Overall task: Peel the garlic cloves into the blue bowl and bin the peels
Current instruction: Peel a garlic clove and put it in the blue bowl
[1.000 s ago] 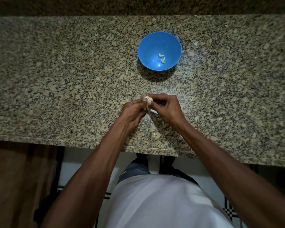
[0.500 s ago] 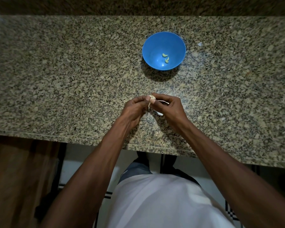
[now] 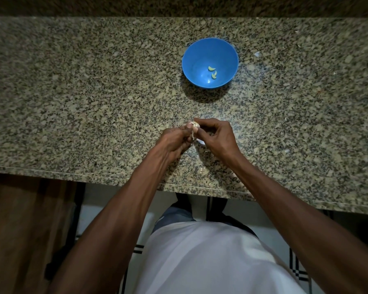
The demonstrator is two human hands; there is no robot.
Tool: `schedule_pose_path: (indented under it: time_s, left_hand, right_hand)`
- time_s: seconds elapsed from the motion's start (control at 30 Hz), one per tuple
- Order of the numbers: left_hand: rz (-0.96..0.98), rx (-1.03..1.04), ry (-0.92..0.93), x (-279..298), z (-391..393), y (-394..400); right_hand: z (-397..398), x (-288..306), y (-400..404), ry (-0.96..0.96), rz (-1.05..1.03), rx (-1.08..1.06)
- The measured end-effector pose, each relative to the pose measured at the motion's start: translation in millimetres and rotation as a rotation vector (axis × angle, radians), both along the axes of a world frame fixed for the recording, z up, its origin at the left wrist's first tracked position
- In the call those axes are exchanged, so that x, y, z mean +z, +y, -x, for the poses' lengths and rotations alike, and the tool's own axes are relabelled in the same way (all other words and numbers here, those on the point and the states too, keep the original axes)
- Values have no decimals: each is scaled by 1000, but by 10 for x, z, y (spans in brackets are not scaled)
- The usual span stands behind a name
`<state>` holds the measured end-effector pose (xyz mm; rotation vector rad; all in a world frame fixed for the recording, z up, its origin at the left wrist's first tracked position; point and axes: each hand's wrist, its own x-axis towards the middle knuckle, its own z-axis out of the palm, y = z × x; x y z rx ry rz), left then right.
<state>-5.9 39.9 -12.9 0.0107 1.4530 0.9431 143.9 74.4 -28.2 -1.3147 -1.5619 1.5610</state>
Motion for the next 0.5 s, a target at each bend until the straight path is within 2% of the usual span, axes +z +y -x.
schedule_pose_path:
  time_s: [0.3,0.5]
  left_hand:
    - [52,-52,-63,-59,93,38]
    - [9,-50,7,-163,92,34]
  right_hand:
    - [-20,26,20,-141,-148,69]
    - [-49,47,75,-91,-21,66]
